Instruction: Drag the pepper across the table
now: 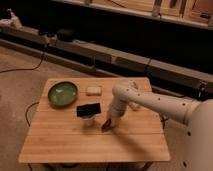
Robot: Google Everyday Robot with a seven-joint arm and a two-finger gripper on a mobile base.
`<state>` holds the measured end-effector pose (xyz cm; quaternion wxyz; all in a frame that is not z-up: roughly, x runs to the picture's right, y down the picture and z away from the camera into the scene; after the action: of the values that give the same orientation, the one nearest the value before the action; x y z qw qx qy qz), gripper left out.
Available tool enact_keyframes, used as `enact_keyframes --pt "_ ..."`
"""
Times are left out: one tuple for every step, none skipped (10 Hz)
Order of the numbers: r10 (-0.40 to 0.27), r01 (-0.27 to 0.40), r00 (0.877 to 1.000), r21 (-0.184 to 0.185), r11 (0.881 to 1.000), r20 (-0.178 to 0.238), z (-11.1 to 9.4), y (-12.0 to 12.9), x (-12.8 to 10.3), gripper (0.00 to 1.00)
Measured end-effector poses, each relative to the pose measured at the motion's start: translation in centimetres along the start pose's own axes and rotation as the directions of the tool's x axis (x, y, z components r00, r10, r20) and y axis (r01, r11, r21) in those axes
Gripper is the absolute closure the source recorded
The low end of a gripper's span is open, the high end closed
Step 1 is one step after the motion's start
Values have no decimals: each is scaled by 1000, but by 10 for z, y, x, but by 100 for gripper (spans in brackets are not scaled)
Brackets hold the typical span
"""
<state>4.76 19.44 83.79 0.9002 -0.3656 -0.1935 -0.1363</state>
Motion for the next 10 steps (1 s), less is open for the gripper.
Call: enact_keyframes --pt "1 -1 1000 1 1000 1 0 0 0 82" --pt "0 0 1000 0 1000 2 0 0 -1 90" --pt "-2 2 1000 0 1000 1 0 0 -1 97" --pt "-2 2 1000 -1 1000 -1 1 0 -2 99" --pt "-5 5 1000 -6 1000 -18 5 4 -1 99" --pt "-14 13 999 -16 1000 -36 9 8 -3 99" --pt "-25 24 998 -26 999 -56 14 12 -6 99" --pt "-38 36 996 -33 999 -76 18 17 -10 99" --pt "-47 44 995 -37 998 -86 20 21 -14 99" --pt "-62 58 993 -45 997 -99 23 28 -20 99"
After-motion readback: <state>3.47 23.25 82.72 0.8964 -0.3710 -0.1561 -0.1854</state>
